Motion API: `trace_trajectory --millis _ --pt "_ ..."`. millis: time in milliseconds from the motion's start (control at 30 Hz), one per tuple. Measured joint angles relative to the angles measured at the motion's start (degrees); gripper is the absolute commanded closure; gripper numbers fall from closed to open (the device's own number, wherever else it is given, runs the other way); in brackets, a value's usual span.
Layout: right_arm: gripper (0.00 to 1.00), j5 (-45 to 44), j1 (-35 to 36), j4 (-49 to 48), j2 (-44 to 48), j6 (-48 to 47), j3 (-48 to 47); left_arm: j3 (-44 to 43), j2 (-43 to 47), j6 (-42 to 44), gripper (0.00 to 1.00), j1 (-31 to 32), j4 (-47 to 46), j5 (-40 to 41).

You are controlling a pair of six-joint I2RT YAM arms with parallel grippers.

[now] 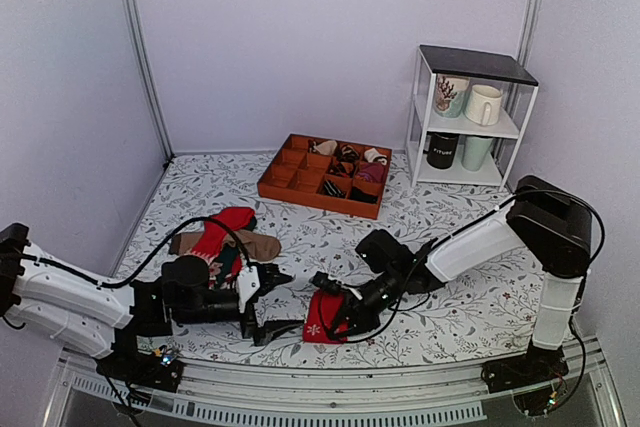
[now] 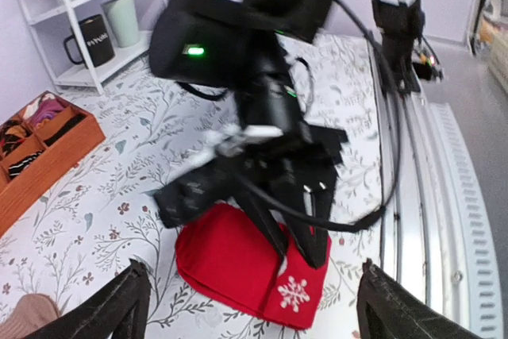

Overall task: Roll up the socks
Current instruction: Roll the sock at the center of the board.

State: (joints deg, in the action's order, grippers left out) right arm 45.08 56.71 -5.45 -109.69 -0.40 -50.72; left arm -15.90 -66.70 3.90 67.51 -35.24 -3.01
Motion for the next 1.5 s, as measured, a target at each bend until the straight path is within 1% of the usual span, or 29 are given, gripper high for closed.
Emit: trace_trajectory --millis 67,167,200,233,367,467,567,700,867,1067,1167,1200,1267,1333,1433,1500 --pt "0.84 4.72 -1.88 3.04 -2.32 0.33 -2.36 -0.24 -2.93 1.81 0.12 0.0 -0.83 -1.03" --pt "0.84 10.58 -4.44 8.17 -5.22 0.11 -5.38 -1.05 -10.14 3.91 0.1 -0.02 -2.43 -2.6" --pt "0.84 11.74 -4.98 9.29 -5.81 -0.04 -5.88 -1.22 -12.41 4.35 0.08 -0.02 -2.99 -3.06" --pt "0.84 13.14 -5.64 10.69 -6.38 -0.24 -6.32 -1.36 -14.19 4.63 0.02 -0.02 -3.39 -3.5" --pt "0.84 15.74 -6.82 14.14 -7.08 -0.63 -6.64 -2.16 -20.26 5.09 0.0 -0.15 -6.08 -5.9" --pt "0.84 16.22 -6.93 15.23 -7.13 -0.7 -6.64 -2.86 -23.08 4.9 0.01 -0.26 -8.13 -7.52" --pt "0.84 16.46 -6.93 15.56 -7.21 -0.7 -6.64 -2.58 -22.99 4.63 0.01 -0.28 -10.75 -8.0" --pt "0.84 16.57 -6.93 15.96 -7.23 -0.7 -6.73 0.37 -19.87 4.66 0.0 -0.28 -15.93 -6.25" --pt "0.84 16.55 -6.93 16.46 -7.23 -0.7 -7.04 1.16 -18.95 5.25 0.01 -0.28 -20.63 1.57" --pt "0.84 16.57 -6.93 16.63 -7.28 -0.68 -7.19 0.63 -20.52 5.73 0.01 -0.26 -26.97 13.57" --pt "0.84 16.59 -6.95 16.63 -7.34 -0.68 -7.19 0.83 -18.64 4.44 0.04 -0.22 -30.51 17.27" --pt "0.84 16.65 -6.95 16.63 -7.39 -0.68 -7.21 0.85 -17.9 3.93 0.02 -0.22 -31.3 18.38" --pt "0.84 16.76 -6.95 16.65 -7.5 -0.68 -7.3 0.79 -16.28 3.52 0.01 -0.22 -31.91 19.93" --pt "0.84 17.11 -6.97 16.87 -7.85 -0.68 -7.65 0.33 -14.75 3.61 0.01 -0.22 -29.9 19.26" --pt "0.84 17.77 -7.02 17.4 -8.41 -0.68 -8.17 0.28 -12.83 3.78 0.01 -0.22 -27.8 15.32" --pt "0.84 17.97 -7.02 17.59 -8.52 -0.7 -8.28 0.55 -12.5 3.76 0.05 -0.22 -26.49 12.07"
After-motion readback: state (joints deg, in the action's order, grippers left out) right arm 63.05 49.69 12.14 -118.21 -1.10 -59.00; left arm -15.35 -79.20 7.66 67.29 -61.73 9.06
